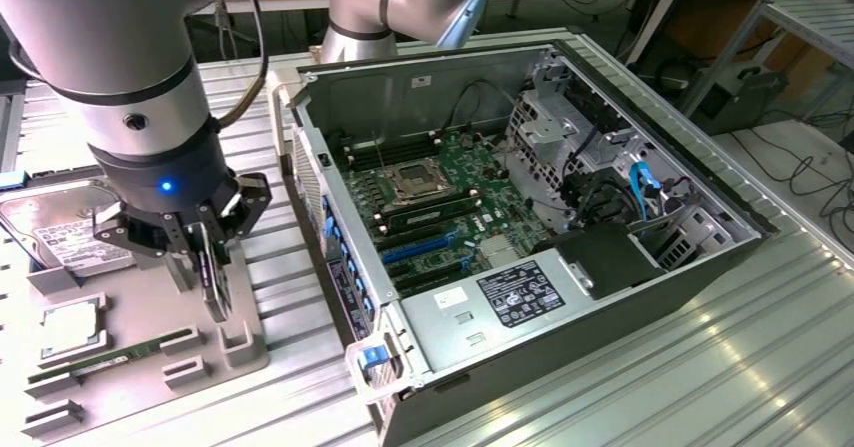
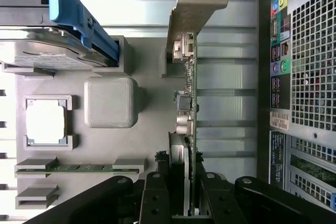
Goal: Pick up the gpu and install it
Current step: 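Pick up the gpu and move the gpu toward the slot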
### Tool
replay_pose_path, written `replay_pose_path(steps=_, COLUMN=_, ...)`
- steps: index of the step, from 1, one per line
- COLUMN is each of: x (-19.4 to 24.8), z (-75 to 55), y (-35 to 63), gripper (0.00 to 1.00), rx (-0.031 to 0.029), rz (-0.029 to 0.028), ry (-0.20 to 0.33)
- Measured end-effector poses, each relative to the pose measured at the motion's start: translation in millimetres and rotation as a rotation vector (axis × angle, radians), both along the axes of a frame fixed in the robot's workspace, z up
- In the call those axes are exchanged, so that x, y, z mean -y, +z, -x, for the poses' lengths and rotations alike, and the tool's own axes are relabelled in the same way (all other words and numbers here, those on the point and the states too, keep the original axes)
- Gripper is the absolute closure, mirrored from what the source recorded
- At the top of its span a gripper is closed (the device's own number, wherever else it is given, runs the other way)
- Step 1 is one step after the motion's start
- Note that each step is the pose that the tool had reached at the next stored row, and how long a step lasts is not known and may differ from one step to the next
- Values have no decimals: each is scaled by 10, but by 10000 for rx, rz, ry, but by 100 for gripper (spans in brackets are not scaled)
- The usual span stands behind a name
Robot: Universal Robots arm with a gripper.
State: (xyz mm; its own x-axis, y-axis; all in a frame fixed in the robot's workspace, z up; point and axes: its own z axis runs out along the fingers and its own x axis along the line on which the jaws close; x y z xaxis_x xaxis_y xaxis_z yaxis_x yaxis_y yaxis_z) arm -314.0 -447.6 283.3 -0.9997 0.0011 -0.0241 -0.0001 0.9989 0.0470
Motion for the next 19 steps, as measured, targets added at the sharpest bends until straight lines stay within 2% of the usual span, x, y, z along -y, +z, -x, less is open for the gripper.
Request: replay_pose_path(steps=19, x=0, z=0, y=204, gripper=73, rx=-1, rz=1, ry=0)
